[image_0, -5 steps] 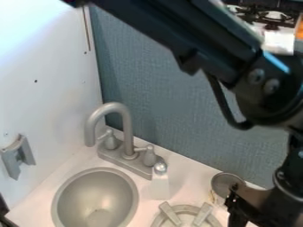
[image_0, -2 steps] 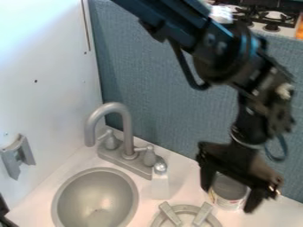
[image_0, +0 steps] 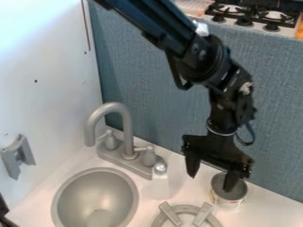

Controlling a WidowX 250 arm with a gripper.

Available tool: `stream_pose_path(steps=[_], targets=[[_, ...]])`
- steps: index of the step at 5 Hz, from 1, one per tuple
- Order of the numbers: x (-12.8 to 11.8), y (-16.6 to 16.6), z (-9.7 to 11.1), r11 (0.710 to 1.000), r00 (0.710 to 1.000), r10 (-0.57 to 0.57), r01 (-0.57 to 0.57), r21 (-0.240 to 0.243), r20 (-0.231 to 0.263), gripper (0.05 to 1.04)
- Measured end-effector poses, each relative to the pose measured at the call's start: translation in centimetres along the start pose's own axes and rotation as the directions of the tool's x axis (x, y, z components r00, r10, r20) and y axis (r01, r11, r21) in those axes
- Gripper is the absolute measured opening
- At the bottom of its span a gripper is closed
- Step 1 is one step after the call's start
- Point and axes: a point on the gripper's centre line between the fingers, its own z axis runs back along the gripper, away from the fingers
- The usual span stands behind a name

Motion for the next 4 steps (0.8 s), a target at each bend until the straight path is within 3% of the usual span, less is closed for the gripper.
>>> stream_pose_path(steps=[2, 3, 4], targets=[[2.6, 0.7, -4.3, 0.998, 0.999, 0.051, -0.050, -0.035, 0.018, 1.001], [3.8, 0.6, -6.1, 0.994, 0.997, 0.076, -0.073, -0.078, 0.030, 1.001], [4.9, 0.6, -7.2, 0.995, 0.998, 0.058, -0.055, -0.087, 0.022, 1.001]])
